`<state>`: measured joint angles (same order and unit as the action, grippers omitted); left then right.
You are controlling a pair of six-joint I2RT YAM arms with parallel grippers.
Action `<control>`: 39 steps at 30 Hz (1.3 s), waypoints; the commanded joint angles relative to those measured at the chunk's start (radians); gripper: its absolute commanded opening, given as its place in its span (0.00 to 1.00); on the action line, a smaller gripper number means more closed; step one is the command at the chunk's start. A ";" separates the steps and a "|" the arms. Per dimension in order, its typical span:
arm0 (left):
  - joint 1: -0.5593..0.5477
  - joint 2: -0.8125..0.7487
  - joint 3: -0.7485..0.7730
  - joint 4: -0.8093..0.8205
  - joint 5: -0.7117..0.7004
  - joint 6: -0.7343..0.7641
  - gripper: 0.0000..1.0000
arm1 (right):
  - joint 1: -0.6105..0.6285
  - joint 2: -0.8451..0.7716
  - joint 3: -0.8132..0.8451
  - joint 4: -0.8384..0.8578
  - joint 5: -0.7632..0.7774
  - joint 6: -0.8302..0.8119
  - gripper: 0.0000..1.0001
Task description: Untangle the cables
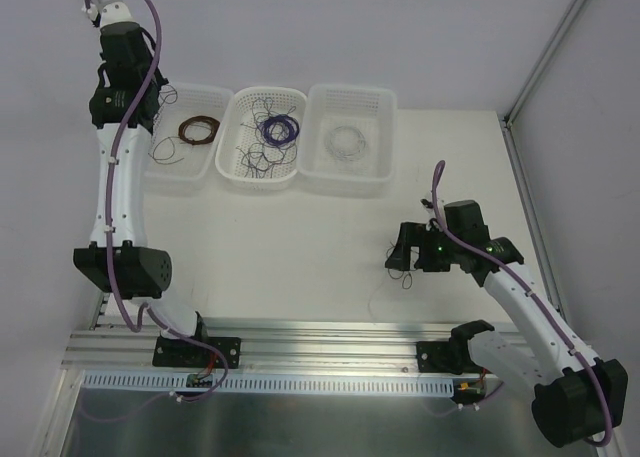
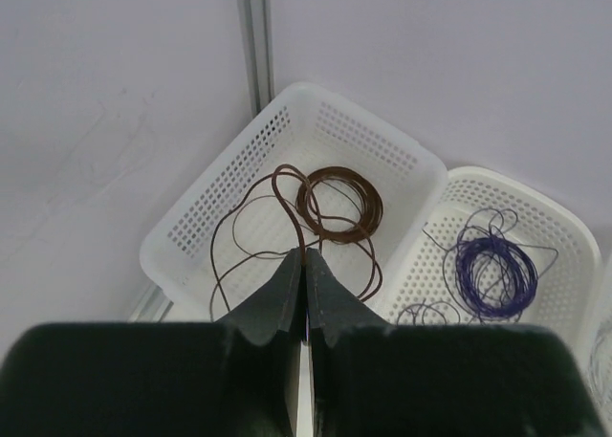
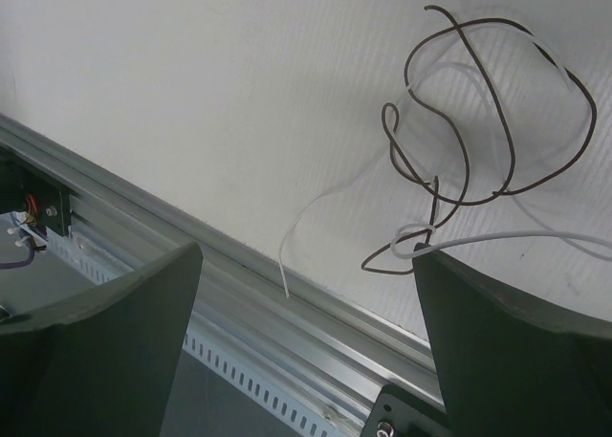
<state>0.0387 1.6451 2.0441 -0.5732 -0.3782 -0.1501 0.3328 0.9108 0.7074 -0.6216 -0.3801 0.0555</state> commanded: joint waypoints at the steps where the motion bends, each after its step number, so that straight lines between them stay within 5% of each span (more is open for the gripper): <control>1: 0.042 0.064 0.064 0.090 0.004 0.023 0.00 | 0.014 0.002 0.001 0.052 -0.039 -0.005 0.97; 11: 0.121 0.341 0.030 0.182 0.001 -0.031 0.00 | 0.038 0.031 -0.025 0.072 -0.011 -0.009 0.97; 15: 0.164 0.335 -0.090 0.180 0.016 -0.098 0.09 | 0.040 0.028 -0.028 0.062 0.033 -0.014 0.97; 19: 0.185 0.233 -0.199 0.180 0.065 -0.152 0.26 | 0.038 0.026 -0.013 0.022 0.121 -0.040 0.97; 20: 0.187 0.213 -0.226 0.182 0.084 -0.155 0.40 | 0.038 0.026 -0.006 0.014 0.145 -0.042 0.97; 27: 0.153 -0.034 -0.402 0.176 0.297 -0.207 0.94 | 0.038 0.005 0.017 -0.001 0.328 0.007 0.98; 33: 0.009 -0.347 -0.708 0.174 0.460 -0.275 0.99 | 0.034 0.014 0.030 -0.012 0.363 0.038 0.95; 39: -0.285 -0.606 -1.030 0.173 0.512 -0.356 0.99 | 0.032 -0.007 0.012 -0.010 0.391 0.082 0.86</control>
<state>-0.1673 1.0737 1.1362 -0.3782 0.0559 -0.4305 0.3664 0.9245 0.6956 -0.6182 -0.0345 0.0978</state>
